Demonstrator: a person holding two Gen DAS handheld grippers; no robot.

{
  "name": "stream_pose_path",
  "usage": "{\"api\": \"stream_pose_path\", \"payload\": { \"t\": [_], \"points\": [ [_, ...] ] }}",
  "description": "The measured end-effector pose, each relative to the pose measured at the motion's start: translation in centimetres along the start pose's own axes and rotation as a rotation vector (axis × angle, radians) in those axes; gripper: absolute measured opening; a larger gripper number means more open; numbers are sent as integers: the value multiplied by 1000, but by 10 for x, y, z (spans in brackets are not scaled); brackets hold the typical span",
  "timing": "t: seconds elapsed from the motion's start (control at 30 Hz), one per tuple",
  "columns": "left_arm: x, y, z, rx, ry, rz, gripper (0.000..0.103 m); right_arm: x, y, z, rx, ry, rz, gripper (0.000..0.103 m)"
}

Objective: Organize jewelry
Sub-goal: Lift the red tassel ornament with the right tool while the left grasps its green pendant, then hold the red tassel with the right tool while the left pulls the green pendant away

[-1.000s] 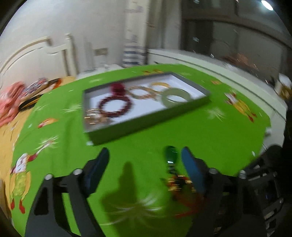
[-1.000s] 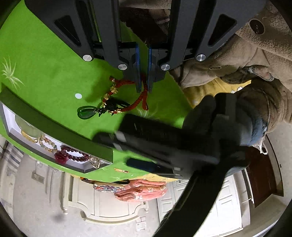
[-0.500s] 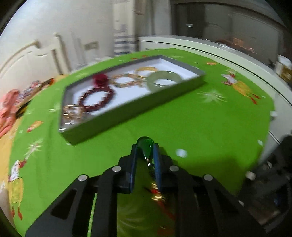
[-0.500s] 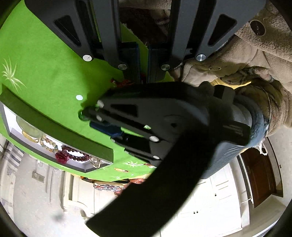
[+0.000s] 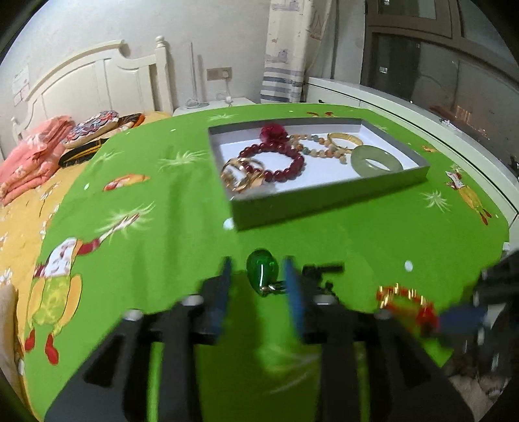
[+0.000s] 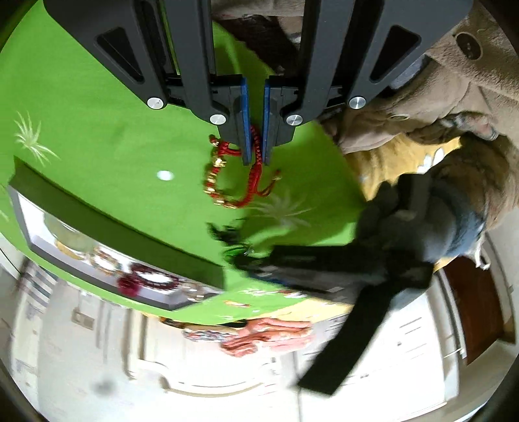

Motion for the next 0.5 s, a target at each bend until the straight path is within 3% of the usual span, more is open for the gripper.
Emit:
{"api": "stream_pose_path", "payload": {
  "t": [0.03,0.23,0.37,0.4,0.5],
  "points": [
    [-2,2,1,3,2,9,56,0,0,8,-24,-28,3,8],
    [-5,18,25,-20,-68,58,57,4,6,52,-123,-190,33,8],
    [0,13,51,-49,-146,55,56,2,8,66,-129,-246,47,8],
    [1,10,55,-48,-161,52,55,3,8,66,-131,-250,50,8],
    [1,-8,58,-47,-169,3,36,3,8,65,-133,-252,54,8]
  ]
}}
Point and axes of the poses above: each gripper's, at about its wrist camera, not at the fingertips, and y roughly against the way its jaws point, z to its right, x to its top, the point moved 5 cm from there along -y, roughly the way its jaws point, and after that the axes turned 2 degrees about -y, right-handed, at the moved point
